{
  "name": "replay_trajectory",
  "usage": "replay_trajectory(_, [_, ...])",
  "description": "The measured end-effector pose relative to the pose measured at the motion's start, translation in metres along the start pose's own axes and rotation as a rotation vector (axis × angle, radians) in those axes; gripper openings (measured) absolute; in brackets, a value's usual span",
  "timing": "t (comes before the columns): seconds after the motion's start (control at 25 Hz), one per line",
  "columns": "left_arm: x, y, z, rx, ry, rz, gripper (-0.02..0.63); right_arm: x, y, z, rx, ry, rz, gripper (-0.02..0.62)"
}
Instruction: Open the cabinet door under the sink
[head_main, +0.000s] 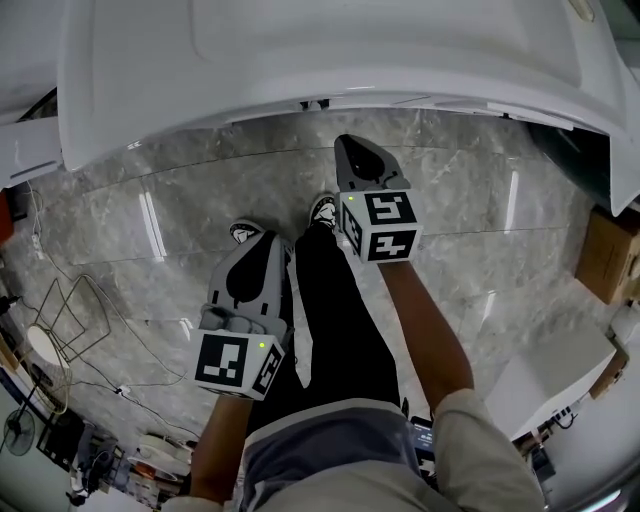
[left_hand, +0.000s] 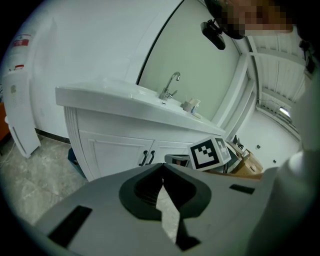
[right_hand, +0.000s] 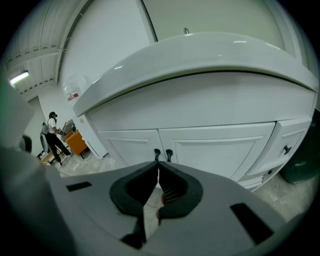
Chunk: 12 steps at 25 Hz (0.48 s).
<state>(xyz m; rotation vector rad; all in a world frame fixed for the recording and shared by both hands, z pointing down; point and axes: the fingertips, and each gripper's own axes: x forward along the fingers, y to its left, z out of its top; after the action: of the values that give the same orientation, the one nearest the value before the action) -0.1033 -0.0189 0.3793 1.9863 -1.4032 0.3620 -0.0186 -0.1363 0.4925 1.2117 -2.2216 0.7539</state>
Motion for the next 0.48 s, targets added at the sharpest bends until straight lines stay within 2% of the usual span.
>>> replay_trajectory(0.32, [0.008,0.016,-0.009,-0.020,0.021,0.001,0.000,0.042,-0.010,-0.013,0.013,0.022,-0.021,0.015])
replay_trajectory(0.48, [0.008,0.018,-0.011,-0.068,0.017,0.008,0.000,0.056,-0.015,-0.016,0.027,0.016,-0.035,0.015])
